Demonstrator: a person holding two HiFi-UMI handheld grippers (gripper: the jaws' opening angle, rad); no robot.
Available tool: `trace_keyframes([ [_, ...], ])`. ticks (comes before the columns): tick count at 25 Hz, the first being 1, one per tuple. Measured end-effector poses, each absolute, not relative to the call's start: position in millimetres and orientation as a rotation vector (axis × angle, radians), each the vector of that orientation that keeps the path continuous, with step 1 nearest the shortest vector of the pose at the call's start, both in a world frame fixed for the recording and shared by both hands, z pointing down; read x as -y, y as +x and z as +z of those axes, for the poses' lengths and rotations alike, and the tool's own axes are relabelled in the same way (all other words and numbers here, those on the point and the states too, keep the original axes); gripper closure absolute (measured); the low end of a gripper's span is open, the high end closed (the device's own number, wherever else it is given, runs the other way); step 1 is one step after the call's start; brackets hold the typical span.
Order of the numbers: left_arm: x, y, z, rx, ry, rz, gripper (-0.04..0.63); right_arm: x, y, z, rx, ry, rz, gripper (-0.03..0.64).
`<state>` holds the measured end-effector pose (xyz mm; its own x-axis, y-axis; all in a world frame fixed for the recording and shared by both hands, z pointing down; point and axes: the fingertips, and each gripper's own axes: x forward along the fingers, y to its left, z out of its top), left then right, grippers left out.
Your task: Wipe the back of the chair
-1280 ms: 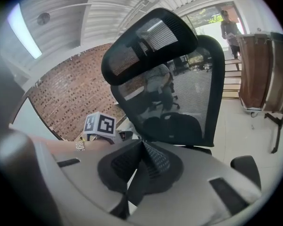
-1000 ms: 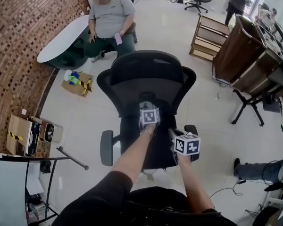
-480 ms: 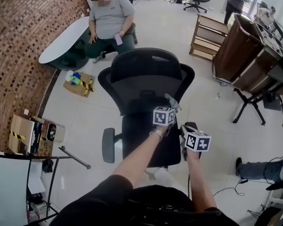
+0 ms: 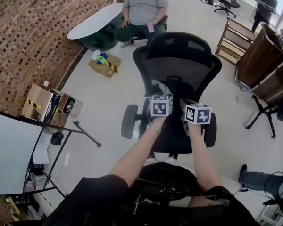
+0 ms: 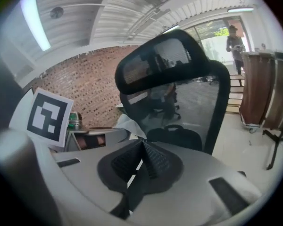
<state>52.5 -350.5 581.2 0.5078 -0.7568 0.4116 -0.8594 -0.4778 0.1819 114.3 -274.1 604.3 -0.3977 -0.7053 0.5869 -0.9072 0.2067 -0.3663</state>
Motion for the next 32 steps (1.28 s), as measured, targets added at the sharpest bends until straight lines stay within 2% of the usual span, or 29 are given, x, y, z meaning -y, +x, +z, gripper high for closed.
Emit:
trace_keyframes([
  [3, 349, 35, 572, 1.379, 2.333, 0.414, 0.569, 278, 80, 588, 2.218, 1.446, 0.932, 0.615],
  [7, 339, 37, 543, 1.406, 2.367, 0.363, 0.569, 264, 73, 593, 2.21, 1.402, 0.937, 0.615],
  [14, 296, 15, 557, 1.426, 2.304, 0.399, 0.569, 225, 57, 609, 2.208, 1.327, 0.986, 0.615],
  [22, 213, -19, 585, 1.357, 2.295, 0.437, 0.569, 161, 49, 613, 2.162, 1.463, 1.015, 0.615],
  [27, 143, -61, 592, 1.345, 2.271, 0.42, 0.569, 98, 5, 605, 2.198, 1.446, 0.968, 0.615],
  [32, 105, -73, 573, 1.328, 2.333, 0.397, 0.569, 50, -23, 599, 2.208, 1.46, 0.957, 0.615],
])
